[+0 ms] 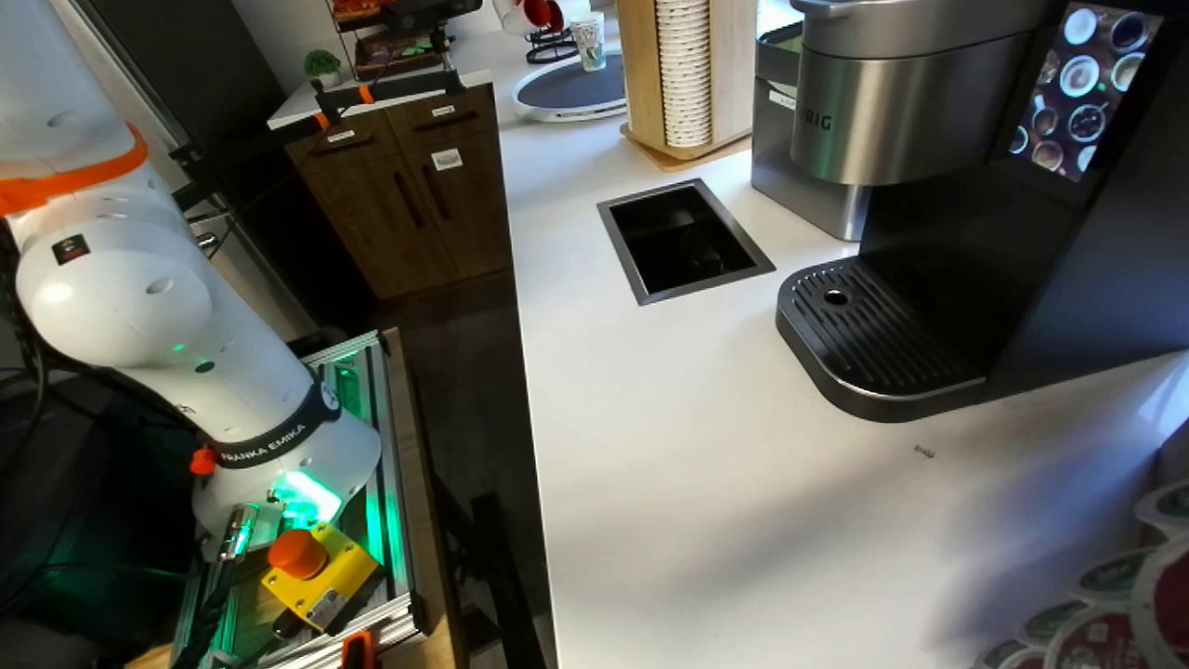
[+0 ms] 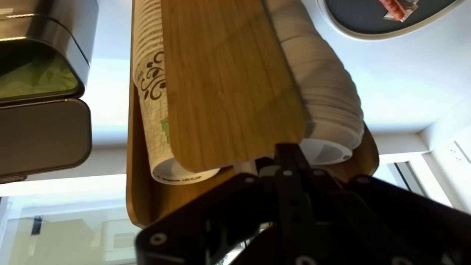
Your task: Rotate the coffee cup holder.
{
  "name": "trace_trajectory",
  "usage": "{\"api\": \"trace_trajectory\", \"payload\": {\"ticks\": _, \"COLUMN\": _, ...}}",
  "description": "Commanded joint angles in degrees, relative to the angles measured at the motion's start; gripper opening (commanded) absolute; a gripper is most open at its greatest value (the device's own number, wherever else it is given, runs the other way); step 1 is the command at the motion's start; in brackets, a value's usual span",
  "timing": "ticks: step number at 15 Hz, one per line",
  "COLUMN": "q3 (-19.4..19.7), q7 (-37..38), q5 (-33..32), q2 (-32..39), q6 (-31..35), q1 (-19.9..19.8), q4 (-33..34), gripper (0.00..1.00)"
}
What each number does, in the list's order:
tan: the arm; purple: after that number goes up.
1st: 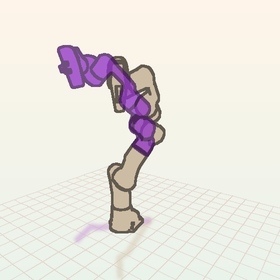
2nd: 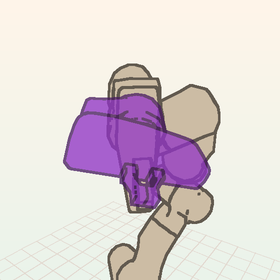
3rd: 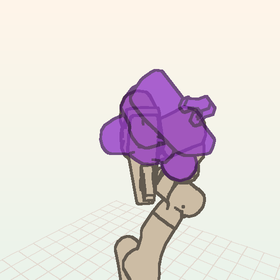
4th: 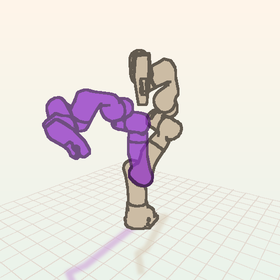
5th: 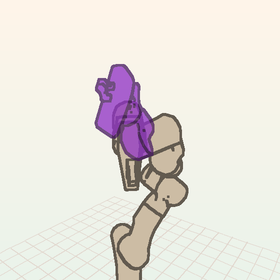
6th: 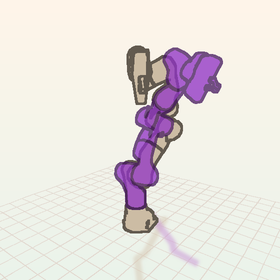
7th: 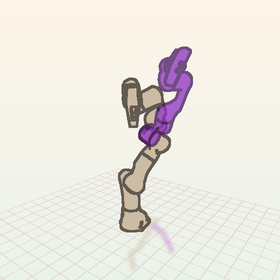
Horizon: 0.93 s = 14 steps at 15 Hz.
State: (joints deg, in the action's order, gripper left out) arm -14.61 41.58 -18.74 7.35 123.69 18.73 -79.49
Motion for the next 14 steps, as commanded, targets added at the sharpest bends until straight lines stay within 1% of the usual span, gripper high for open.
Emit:
{"api": "trace_trajectory", "payload": {"ticks": 1, "q3": 1.0, "q7": 0.6, "q5": -0.32, "q2": 1.4, "q6": -0.05, "q1": -0.91, "q4": 0.37, "gripper": 0.0}}
{"api": "trace_trajectory", "payload": {"ticks": 10, "q3": 2.82, "q7": 2.57, "q5": -0.98, "q2": 1.92, "q6": -0.08, "q1": -1.51, "q4": 0.73, "gripper": 0.0}}
{"api": "trace_trajectory", "payload": {"ticks": 14, "q3": 3.13, "q7": 2.49, "q5": 0.45, "q2": 1.74, "q6": 0.62, "q1": -1.69, "q4": 0.89, "gripper": 0.0}}
